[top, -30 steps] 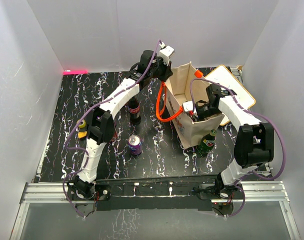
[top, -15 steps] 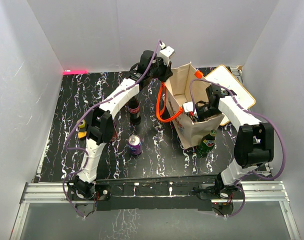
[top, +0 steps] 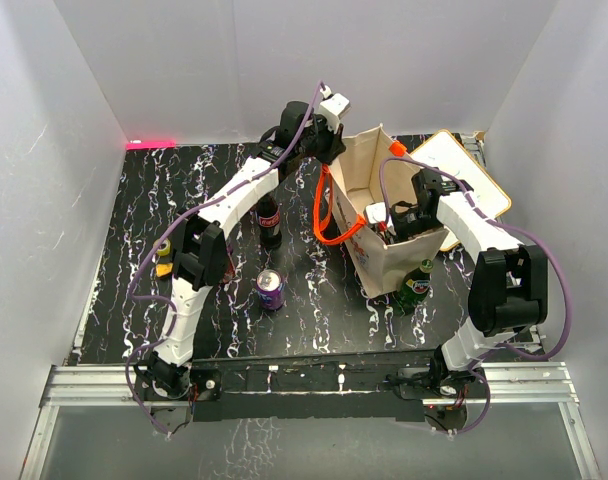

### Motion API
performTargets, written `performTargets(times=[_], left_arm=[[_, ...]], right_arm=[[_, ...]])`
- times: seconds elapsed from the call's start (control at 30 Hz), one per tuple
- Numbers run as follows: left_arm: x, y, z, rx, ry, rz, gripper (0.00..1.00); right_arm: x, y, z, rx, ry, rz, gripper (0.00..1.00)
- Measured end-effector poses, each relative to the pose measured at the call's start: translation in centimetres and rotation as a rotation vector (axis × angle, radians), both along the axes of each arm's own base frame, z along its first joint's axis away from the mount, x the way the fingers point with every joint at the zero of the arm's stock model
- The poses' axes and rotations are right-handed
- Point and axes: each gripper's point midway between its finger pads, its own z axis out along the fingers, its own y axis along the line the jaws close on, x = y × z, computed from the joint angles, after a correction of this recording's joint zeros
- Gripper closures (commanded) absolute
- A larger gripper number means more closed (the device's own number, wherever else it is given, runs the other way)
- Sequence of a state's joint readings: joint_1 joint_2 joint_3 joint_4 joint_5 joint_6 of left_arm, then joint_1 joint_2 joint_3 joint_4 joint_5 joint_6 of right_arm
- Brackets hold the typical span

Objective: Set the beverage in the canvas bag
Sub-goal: Place the drink in the canvas bag.

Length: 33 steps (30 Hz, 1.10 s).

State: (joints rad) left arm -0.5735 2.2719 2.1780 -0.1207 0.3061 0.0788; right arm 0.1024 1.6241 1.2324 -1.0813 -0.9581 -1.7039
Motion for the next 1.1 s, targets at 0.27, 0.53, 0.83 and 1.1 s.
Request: performTargets(times=[0.27,0.53,0.83,1.1], left_arm=[[-0.05,-0.01,0.05,-0.001,0.000,-0.001,1.00],[-0.28,-0.16,0.15,0.000,0.001,-0.005,1.00],[-0.48,-0.26,0.15,0.000,0.004,-0.011,1.00],[-0.63,-0.28,0.05,0.001,0.007,-0.015,1.00]], right_arm=[[-0.04,-0.07,-0.07,-0.004,0.012,-0.010,0.23],[-0.12,-0.07,-0.14,-0.003,0.021,-0.015,0.16],[-0.31,-0.09,-0.16,-0.003,0.016,-0.018,0.13],[-0.21,0.00,-0.04,0.005,0.033,-0.038,0.08]])
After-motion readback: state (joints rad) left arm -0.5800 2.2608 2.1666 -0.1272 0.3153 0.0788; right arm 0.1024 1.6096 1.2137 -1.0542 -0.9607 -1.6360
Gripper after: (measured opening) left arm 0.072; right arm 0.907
